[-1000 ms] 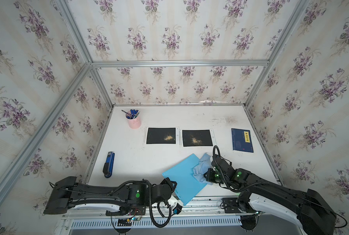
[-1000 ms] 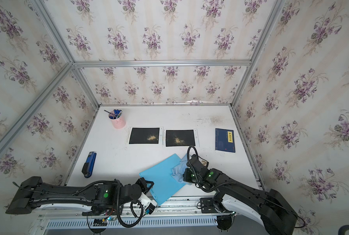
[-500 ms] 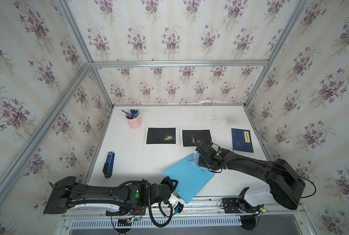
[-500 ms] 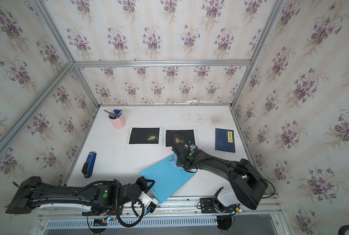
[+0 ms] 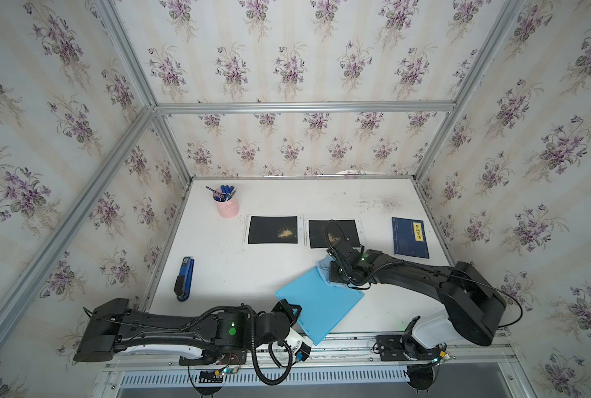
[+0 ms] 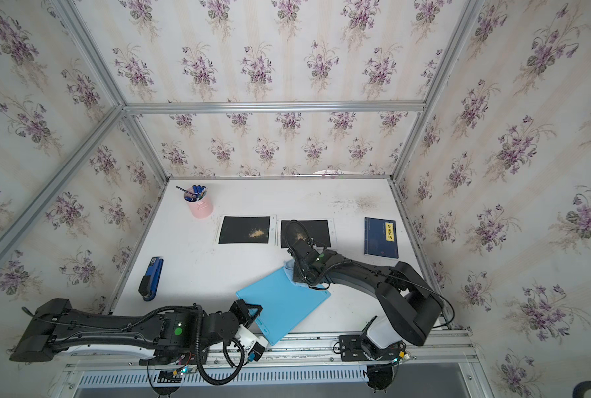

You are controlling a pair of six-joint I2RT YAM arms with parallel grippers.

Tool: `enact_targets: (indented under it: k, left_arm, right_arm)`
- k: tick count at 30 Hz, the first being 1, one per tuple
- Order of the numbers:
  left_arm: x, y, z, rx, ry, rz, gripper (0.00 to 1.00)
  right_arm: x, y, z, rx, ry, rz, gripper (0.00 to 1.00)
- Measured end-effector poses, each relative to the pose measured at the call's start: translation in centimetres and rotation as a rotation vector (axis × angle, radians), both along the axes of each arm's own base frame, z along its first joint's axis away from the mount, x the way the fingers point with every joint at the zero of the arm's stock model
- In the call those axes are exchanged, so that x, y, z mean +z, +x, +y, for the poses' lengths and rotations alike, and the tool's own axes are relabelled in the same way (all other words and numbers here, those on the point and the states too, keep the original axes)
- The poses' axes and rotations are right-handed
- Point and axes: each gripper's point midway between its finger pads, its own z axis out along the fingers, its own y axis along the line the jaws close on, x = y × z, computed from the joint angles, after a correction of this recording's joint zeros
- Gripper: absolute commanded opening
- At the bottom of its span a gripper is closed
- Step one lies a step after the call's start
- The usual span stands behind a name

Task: Wipe the drawing tablet
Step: Wipe the dirt from the drawing tablet.

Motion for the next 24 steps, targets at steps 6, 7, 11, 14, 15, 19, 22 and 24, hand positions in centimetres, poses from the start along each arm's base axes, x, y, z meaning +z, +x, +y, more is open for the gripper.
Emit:
enact_targets:
  k: [6,7,11,14,15,19,22,24]
  left_arm:
    - [-0.4,0.0,0.0,-0.001,0.019,0.001,0.00]
    - [-0.5,0.0,0.1,-0.002,0.022,0.001,0.00]
    - [-0.2,0.0,0.0,-0.002,0.011,-0.002,0.00]
    - [0.1,0.0,0.0,-0.003,0.000,-0.004,0.00]
    - [0.1,0.0,0.0,-0.003,-0.001,-0.004,0.00]
    - [0.1,-0.1,0.0,-0.004,-0.002,-0.004,0.00]
    - [0.1,-0.1,0.0,-0.006,-0.001,-0.004,0.00]
    - [0.1,-0.1,0.0,-0.006,-0.001,-0.005,0.00]
  right_arm:
    - [-0.3,-3.4,-3.2,-0.003,0.031,-0.006,0.00]
    - [-0.3,-3.7,-3.5,-0.008,0.044,-0.007,0.00]
    - [0.0,-4.1,-3.6,-0.012,0.080,-0.020,0.00]
    - [0.3,-3.5,-3.0,-0.012,0.075,-0.016,0.00]
    - [0.5,-3.0,-2.6,-0.012,0.073,-0.016,0.00]
    - [2.1,0.4,0.3,0.010,0.068,-0.062,0.00]
    - [3.0,2.9,2.7,0.040,0.077,-0.097,0.00]
    - [3.3,3.9,4.1,0.055,0.096,-0.108,0.00]
